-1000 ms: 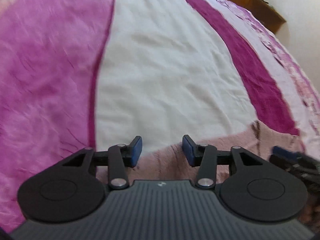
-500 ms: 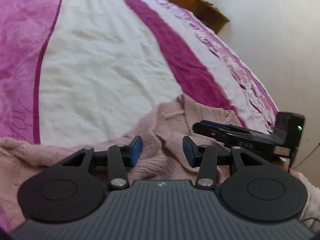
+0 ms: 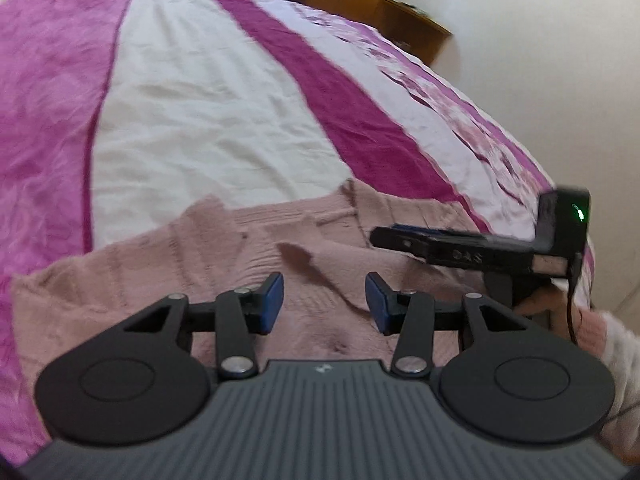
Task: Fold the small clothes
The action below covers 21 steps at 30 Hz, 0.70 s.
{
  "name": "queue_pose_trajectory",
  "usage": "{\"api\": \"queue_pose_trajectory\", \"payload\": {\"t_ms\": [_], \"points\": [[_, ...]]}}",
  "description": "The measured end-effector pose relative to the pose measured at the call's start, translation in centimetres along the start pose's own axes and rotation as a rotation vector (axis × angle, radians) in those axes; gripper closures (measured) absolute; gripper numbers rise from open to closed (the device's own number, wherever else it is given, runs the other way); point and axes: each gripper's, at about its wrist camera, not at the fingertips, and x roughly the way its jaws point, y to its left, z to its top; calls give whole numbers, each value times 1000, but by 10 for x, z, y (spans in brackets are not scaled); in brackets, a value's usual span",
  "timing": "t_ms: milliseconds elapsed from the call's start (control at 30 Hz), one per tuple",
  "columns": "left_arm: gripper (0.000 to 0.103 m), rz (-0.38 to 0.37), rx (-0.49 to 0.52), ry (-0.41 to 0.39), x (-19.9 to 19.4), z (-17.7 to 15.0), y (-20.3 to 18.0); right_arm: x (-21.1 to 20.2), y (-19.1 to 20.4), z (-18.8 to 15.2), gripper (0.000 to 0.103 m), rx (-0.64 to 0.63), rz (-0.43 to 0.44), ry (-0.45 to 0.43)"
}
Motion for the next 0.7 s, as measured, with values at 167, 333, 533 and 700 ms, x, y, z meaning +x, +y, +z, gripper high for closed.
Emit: {"api": "queue_pose_trajectory", "payload": {"t_ms": [167,333,533,700], "points": [[56,71,-27,-48,-19,-3,1,-14,3,1,42,-5,18,-17],[56,199,8,-93,-42,-10,-12,-47,13,-4,42,-24,41,-48],[56,265,23,-122,-68,-27,-31,-98,29,-22,40,-82,43,-83],[56,308,49,-121,-80,-45,-49,-134,46,-45,36,-158,27,-95]]}}
